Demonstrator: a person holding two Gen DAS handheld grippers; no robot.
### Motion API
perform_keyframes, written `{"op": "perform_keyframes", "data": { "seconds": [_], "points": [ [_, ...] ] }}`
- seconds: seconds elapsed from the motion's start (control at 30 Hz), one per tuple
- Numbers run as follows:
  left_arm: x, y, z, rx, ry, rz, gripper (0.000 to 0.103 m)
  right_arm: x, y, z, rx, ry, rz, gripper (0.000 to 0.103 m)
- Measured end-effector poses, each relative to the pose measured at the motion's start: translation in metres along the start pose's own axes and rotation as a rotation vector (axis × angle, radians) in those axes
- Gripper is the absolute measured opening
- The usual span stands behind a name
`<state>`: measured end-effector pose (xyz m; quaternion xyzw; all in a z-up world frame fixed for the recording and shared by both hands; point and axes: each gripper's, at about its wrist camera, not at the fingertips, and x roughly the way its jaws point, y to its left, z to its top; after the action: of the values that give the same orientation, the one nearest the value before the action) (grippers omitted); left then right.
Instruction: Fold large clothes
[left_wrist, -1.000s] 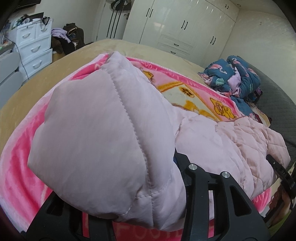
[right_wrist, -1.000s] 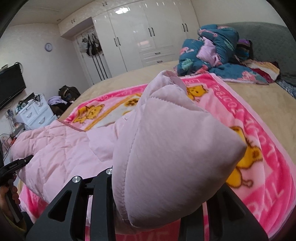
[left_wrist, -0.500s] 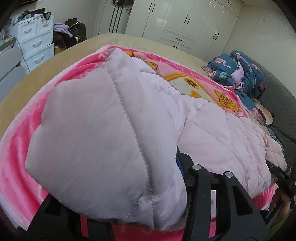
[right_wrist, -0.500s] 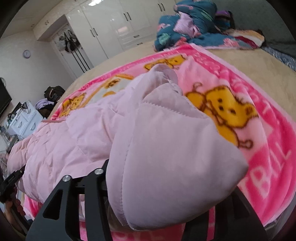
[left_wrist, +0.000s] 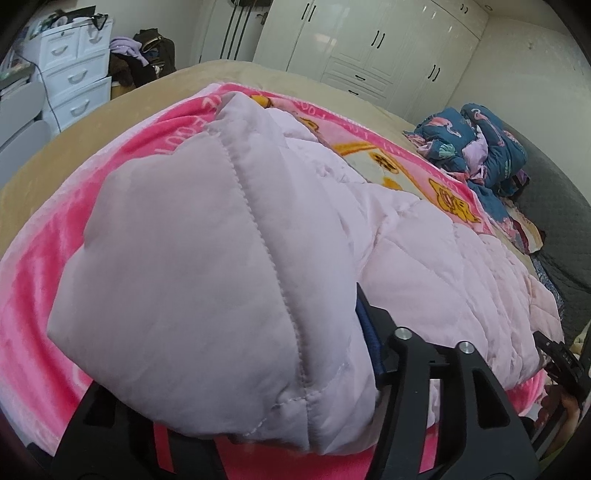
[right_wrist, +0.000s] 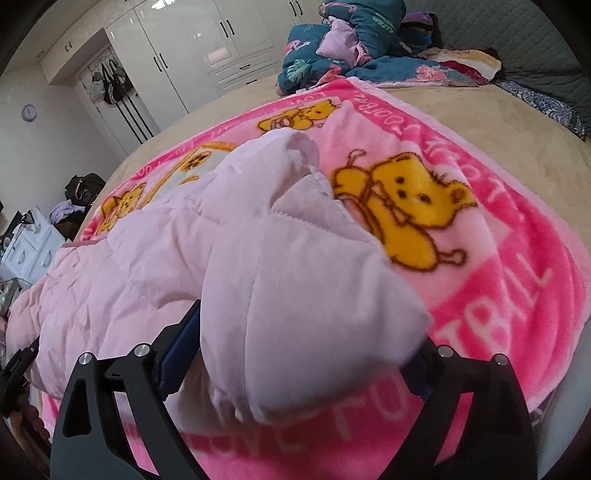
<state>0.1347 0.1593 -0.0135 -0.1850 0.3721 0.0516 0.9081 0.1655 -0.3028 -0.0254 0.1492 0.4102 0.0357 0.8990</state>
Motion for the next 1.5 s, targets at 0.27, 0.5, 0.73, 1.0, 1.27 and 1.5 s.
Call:
{"op": "perform_keyframes", "data": {
  "seconds": [0.27, 0.5, 0.73, 1.0, 1.27, 1.5],
  "points": [
    [-0.009, 0.012, -0.013, -0.024, 0.003, 0.015, 0.077, -0.035, -0.002, -0.006, -0.036, -0.073, -0.019, 0.099],
    [-0.028, 0.027, -0.030, -0.028, -0.010, 0.061, 0.093, -0.059, -0.001, -0.017, -0.064, -0.111, -0.011, 0.099],
    [-0.069, 0.033, -0.040, 0.018, -0.078, 0.161, 0.094, -0.086, 0.001, -0.035, -0.148, -0.174, -0.049, 0.099],
    [-0.119, 0.033, -0.050, 0.009, -0.170, 0.176, 0.094, -0.121, 0.005, -0.059, -0.212, -0.231, -0.068, 0.099],
    [-0.159, 0.003, -0.061, 0.042, -0.249, 0.117, 0.094, -0.164, 0.031, -0.077, -0.282, -0.280, 0.010, 0.099],
    [-0.161, -0.043, -0.081, 0.134, -0.222, 0.040, 0.094, -0.184, 0.072, -0.094, -0.378, -0.283, 0.117, 0.099]
  ]
}}
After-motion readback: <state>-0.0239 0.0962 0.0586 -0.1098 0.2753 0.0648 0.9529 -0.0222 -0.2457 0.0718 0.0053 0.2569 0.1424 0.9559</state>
